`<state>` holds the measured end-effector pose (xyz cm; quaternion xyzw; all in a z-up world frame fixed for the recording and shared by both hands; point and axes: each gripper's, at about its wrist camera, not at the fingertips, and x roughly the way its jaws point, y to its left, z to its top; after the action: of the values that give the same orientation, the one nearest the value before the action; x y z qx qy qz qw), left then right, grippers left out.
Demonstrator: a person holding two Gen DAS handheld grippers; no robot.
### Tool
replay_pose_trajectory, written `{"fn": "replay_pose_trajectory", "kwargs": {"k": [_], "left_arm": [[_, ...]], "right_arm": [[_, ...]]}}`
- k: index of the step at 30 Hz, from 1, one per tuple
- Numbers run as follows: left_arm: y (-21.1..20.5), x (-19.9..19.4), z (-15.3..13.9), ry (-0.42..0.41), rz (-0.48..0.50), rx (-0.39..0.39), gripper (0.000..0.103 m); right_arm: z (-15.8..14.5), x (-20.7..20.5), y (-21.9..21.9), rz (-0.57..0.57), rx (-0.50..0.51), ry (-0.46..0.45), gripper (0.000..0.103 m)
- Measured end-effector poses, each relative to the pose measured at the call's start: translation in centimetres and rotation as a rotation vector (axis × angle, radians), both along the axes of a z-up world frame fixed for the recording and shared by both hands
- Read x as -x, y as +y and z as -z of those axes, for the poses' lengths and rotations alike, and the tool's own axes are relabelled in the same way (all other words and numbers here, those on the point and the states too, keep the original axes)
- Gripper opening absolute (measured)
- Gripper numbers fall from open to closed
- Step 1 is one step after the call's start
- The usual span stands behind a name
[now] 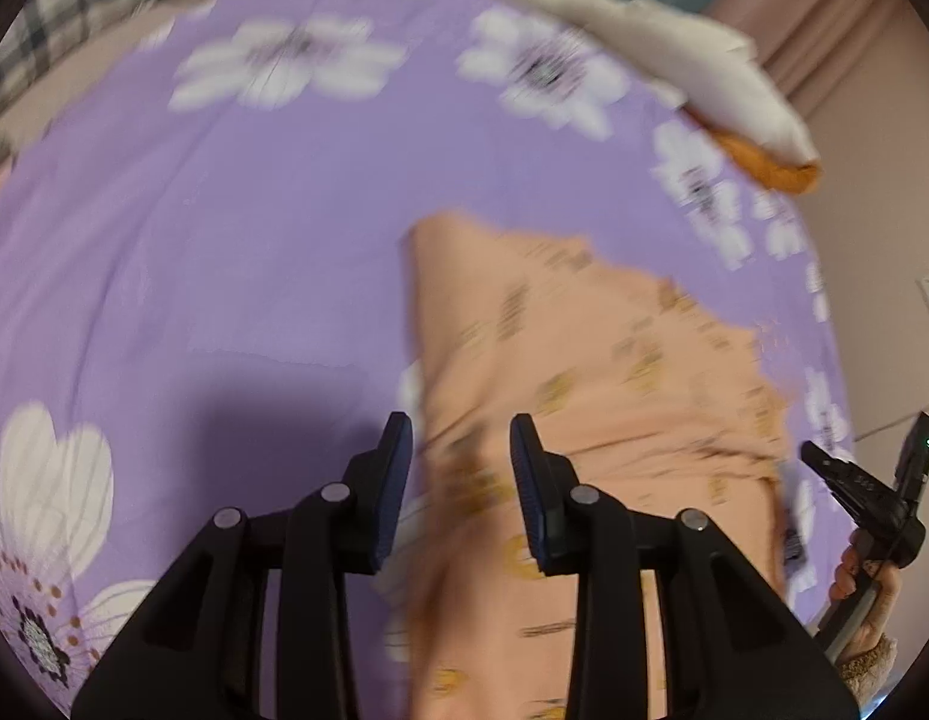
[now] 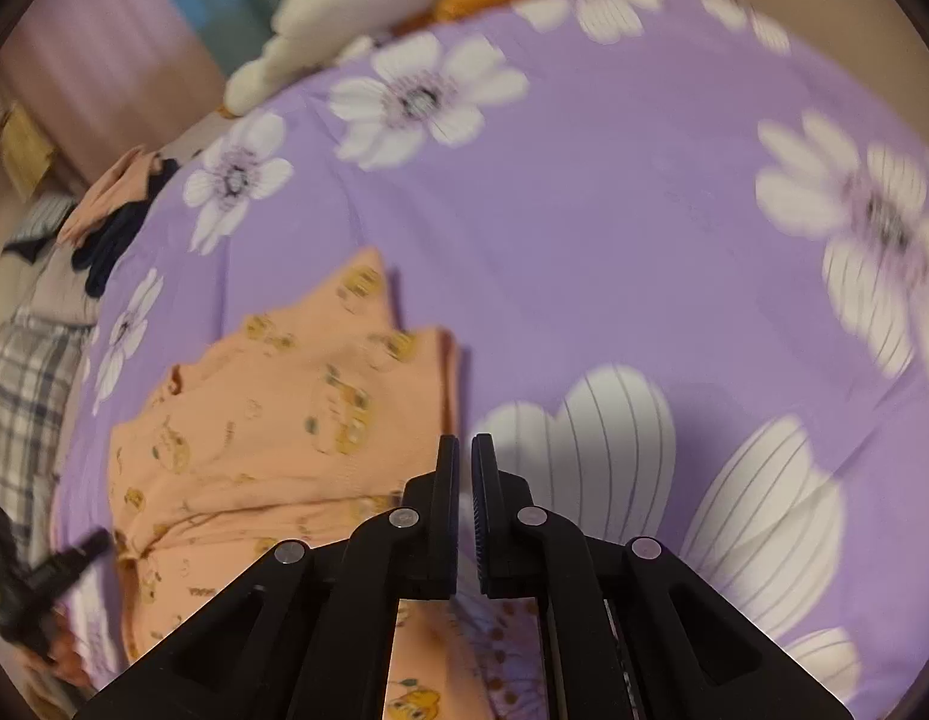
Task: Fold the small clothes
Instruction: 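Carry the held hem over the onesie body toward the collar, then lay the hem down on the body and open the right tool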
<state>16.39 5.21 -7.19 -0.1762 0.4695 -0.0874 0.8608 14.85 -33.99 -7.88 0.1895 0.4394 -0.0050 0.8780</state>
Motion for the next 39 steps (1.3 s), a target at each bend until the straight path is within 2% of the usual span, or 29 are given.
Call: {"fn": "replay_pose_trajectory", "kwargs": {"k": [3,6,9,11,13,16,19,22,29,32,33,35,36,37,39], "left_arm": [[-2.2,-0.8,-1.3,-0.034,0.072,0.05,0.042],[-4.7,-2.5,-0.1,0.001,0.106,0.064,0.04],[-6.7,-3.8,2.1,0.055,0.145,0.098,0.04],[-7.5,-4.0,3.5,0.094,0.162,0.07,0.04],[-8.0,-3.5,4.1,0.091,0.175,0.028,0.038],[-8.1,-2.4,4.2,0.068,0.193,-0.022,0.037],[-8.0,-1.8,4.3,0.061,0.193,-0.034,0.037],[-7.8,-1.4,4.6,0.071,0.179,-0.013,0.037],[-6.7,-1.0,4.8,0.11,0.139,0.079,0.037],[-6.2,-0.3,4.3,0.119,0.124,0.091,0.038],[-6.1,0.0,4.1,0.123,0.119,0.09,0.04],[-5.8,0.7,3.5,0.121,0.107,0.086,0.054],[-5.5,1.1,3.0,0.109,0.099,0.079,0.062],[-5.3,1.5,2.6,0.092,0.09,0.072,0.065],[-4.6,2.5,1.4,0.058,0.075,0.067,0.068]], "right_arm": [[-2.0,-0.2,1.8,-0.062,0.018,-0.049,0.006],[-2.3,-1.5,4.7,-0.162,-0.023,-0.053,0.006],[-0.7,-3.1,7.9,-0.238,0.002,-0.009,0.006],[0.9,-3.8,9.3,-0.267,0.013,0.053,0.006],[2.3,-3.6,10.2,-0.288,0.03,0.087,0.006],[3.1,-2.3,10.6,-0.301,0.056,0.079,0.006],[3.2,-1.6,9.7,-0.286,0.009,0.076,0.006],[3.2,-1.3,9.6,-0.276,-0.013,0.084,0.006],[3.4,-1.2,10.2,-0.282,0.02,0.078,0.006],[3.4,-1.2,10.3,-0.277,0.022,0.074,0.006],[3.3,-1.1,10.3,-0.276,0.024,0.076,0.006],[3.1,-0.9,10.4,-0.273,0.035,0.086,0.007],[2.8,-0.6,10.5,-0.272,0.048,0.087,0.008],[2.6,-0.4,10.5,-0.269,0.061,0.087,0.01],[2.2,0.2,10.5,-0.259,0.088,0.08,0.035]]}}
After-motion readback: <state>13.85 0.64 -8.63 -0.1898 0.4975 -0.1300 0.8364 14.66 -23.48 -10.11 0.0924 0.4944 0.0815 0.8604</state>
